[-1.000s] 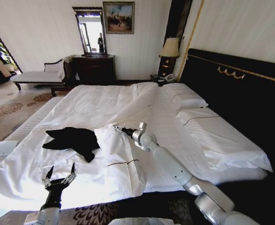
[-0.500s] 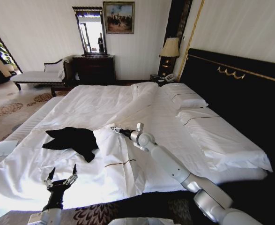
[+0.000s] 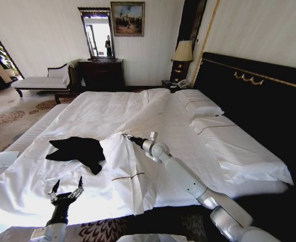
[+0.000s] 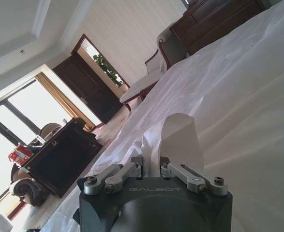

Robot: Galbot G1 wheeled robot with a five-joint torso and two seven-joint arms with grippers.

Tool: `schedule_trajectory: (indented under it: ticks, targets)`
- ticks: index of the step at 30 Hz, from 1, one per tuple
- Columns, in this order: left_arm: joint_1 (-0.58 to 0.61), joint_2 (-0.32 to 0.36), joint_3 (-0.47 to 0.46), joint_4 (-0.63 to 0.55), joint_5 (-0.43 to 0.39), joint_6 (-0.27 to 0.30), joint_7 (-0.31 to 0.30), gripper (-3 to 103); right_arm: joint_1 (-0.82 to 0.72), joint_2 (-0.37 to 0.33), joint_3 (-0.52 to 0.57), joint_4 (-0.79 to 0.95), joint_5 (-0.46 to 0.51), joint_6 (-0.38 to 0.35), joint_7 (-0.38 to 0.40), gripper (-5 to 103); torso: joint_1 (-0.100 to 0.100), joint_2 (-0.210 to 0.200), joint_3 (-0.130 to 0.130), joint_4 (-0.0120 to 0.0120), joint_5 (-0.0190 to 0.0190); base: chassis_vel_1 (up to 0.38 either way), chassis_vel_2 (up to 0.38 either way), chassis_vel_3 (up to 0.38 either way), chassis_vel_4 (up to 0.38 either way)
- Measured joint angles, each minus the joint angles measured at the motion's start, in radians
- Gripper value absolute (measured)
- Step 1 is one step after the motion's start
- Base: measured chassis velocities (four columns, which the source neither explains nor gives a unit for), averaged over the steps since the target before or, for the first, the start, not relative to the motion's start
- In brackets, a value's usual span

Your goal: Fold the clothes on the bed.

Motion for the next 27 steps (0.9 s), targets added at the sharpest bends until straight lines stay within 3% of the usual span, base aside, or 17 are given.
schedule_trajectory:
  ticks: [1,3,9,14,19,27]
  targets:
    - [-0.001,0.002,0.000,0.001,-0.001,0.000,0.000,100,-0.003,-0.001,0.000,0.004,-0.001,0.002,-0.002,13,0.000,0.000,0.000,0.0000,0.0000,0.000,0.000,0.000,0.000]
    - [-0.002,0.006,-0.001,0.002,-0.005,0.000,0.000,100,-0.008,-0.006,0.002,0.010,-0.002,0.011,-0.009,3,0.000,0.000,0.000,0.0001,0.0000,0.000,0.000,0.000,0.000]
    - [-0.005,0.013,-0.004,0.004,-0.011,0.002,-0.001,100,-0.028,-0.024,0.037,0.037,0.004,0.049,-0.043,0,0.000,0.000,0.000,0.0002,0.0000,0.000,0.000,0.000,0.000]
    - [-0.009,0.021,-0.009,0.004,-0.024,0.003,-0.002,100,-0.078,-0.062,0.127,0.120,0.017,0.069,-0.034,0,0.000,0.000,0.000,0.0002,0.0001,0.000,0.000,0.000,0.000]
    - [-0.021,0.026,-0.001,0.007,-0.030,0.006,-0.002,100,-0.227,-0.129,0.330,0.300,0.029,0.070,0.026,0,0.000,0.000,0.000,0.0003,0.0003,0.000,0.000,0.000,0.000]
    - [-0.033,0.038,0.011,0.008,-0.037,0.009,-0.003,100,-0.527,-0.248,0.634,0.536,0.036,0.085,0.017,0,0.000,0.000,0.000,-0.0003,0.0004,0.000,0.000,0.000,0.000]
